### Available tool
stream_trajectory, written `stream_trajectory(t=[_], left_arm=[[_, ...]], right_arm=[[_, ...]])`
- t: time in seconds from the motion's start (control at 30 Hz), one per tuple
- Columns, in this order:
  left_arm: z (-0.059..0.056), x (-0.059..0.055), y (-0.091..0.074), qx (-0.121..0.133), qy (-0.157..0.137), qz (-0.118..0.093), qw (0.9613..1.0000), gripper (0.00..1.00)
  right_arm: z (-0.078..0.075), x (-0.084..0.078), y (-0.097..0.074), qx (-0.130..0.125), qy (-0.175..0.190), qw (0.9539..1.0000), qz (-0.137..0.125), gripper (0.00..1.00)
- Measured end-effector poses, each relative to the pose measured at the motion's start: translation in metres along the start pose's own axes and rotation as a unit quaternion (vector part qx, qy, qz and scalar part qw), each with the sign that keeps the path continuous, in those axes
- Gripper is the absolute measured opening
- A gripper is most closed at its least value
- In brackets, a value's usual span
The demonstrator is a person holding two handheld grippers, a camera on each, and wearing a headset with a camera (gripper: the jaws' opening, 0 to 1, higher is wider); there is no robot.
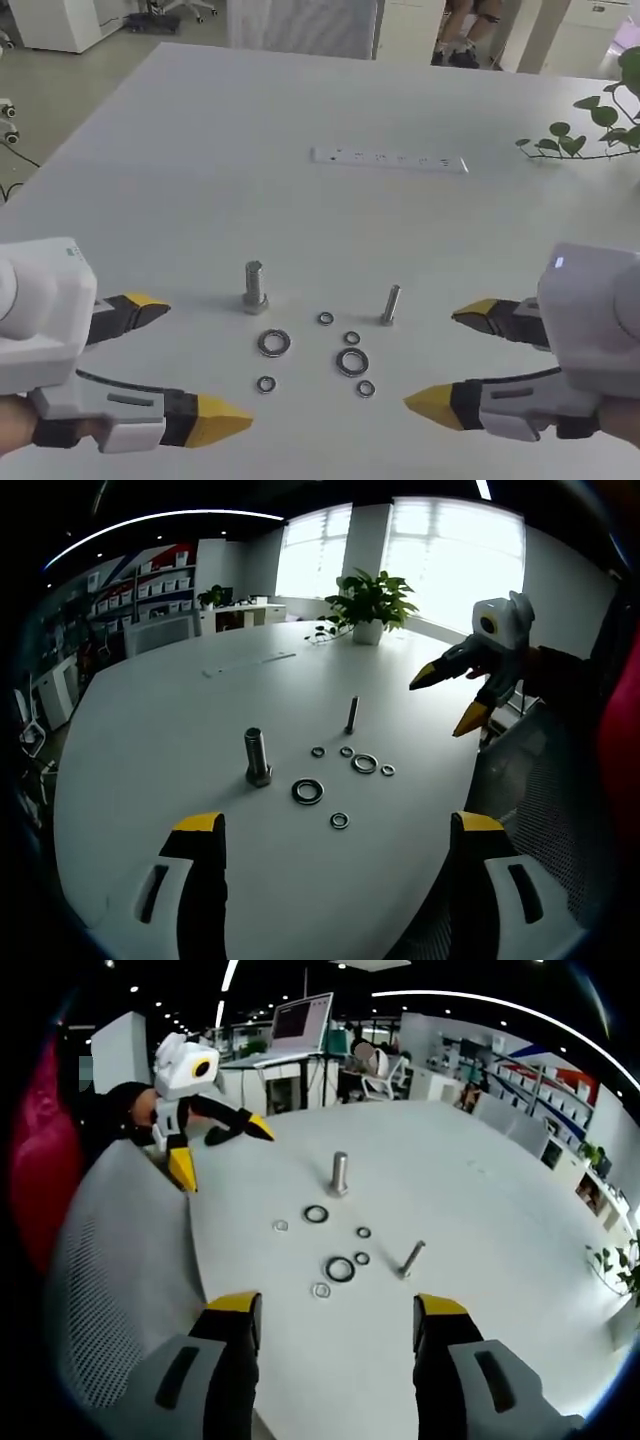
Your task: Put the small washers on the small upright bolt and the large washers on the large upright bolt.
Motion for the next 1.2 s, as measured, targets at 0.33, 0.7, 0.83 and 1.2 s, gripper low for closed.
stream_trajectory(t=[0.33,0.7,0.83,1.2], left_arm=[[0.0,0.003,0.001,0.0,0.0,-0.004,1.0,0.93],[-0.001,0.005,0.004,0.0,0.0,-0.008,1.0,0.92],[-0.001,0.005,0.004,-0.001,-0.001,-0.007,1.0,0.92],[-0.001,0.007,0.006,-0.001,0.001,-0.012,0.9999,0.91]], right_arm=[[0.007,0.002,0.018,0.015,-0.013,0.9995,0.025,0.5],[0.006,0.0,0.037,0.025,-0.018,0.9981,0.053,0.4],[0.009,-0.004,0.044,0.033,-0.02,0.997,0.067,0.36],[0.01,-0.017,0.063,0.035,-0.018,0.9944,0.098,0.29]])
Point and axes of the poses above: the centre of the closed fingertips' face, and the gripper's own axes: y roughly forward along the fingers, z roughly to its left, x roughly out of its top, the point moved 3 cm from there along -y, roughly backward along the fingers, and after that the axes turned 1 degree about -z, right-handed, at the moved point
